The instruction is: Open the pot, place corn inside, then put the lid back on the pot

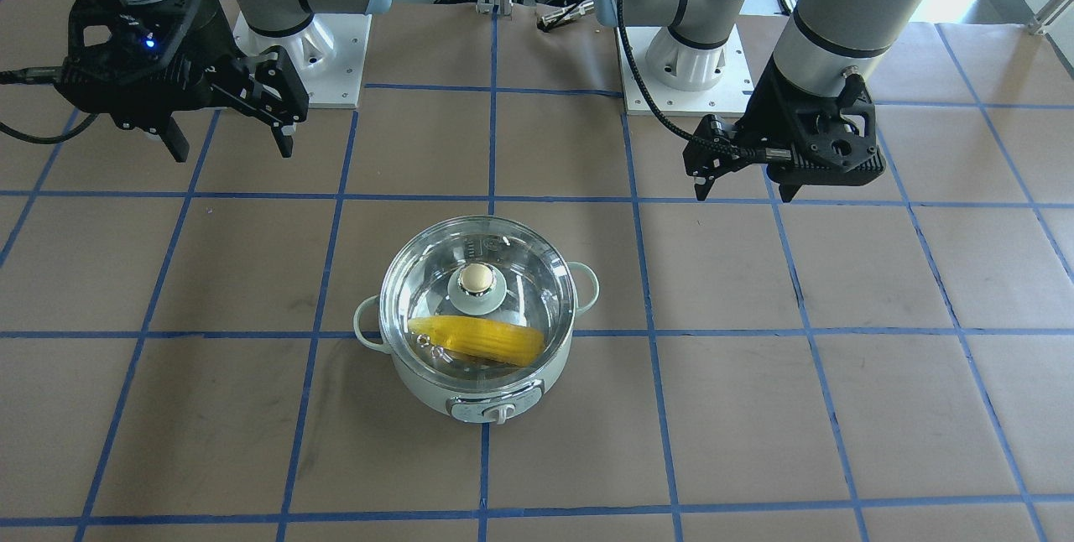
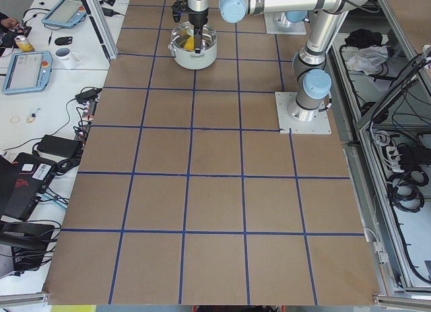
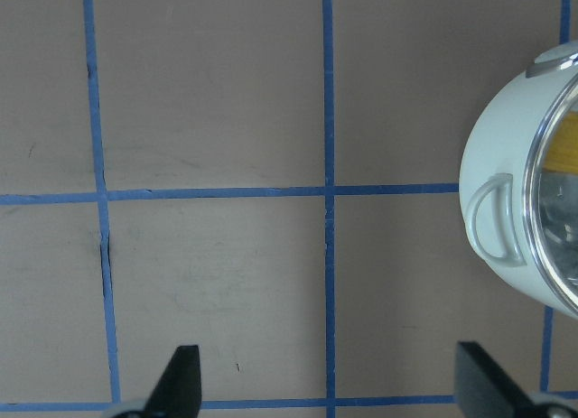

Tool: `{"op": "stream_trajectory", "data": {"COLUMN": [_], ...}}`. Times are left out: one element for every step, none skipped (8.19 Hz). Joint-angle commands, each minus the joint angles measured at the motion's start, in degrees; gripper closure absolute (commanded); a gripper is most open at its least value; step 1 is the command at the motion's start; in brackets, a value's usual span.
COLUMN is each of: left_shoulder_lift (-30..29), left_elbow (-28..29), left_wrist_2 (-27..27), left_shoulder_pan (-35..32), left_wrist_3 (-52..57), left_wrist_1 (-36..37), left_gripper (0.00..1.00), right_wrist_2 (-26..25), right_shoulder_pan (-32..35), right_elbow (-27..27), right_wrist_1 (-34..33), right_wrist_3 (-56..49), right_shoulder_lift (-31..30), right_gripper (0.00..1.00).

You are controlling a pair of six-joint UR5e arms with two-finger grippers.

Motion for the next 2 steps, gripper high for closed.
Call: {"op": "stream_trajectory", "data": {"left_shoulder_lift": [0.01,0.1], "left_elbow": [0.0,0.09], "left_wrist_2": [0.04,-0.05], "left_shoulder_pan": [-0.04,-0.04], "left_wrist_3": [0.0,0.0], "left_wrist_1": [-0.01,0.08], "left_gripper": [0.0,0.0], "right_wrist_2": [-0.04,-0.04], "right_shoulder_pan": [0.0,0.0], "right_elbow": [0.07,-0.02], "right_wrist_1": [-0.03,-0.03], "right_wrist_3": [0.0,0.0], "right_shoulder_lift": [0.02,0.02], "right_gripper": [0.0,0.0]}}
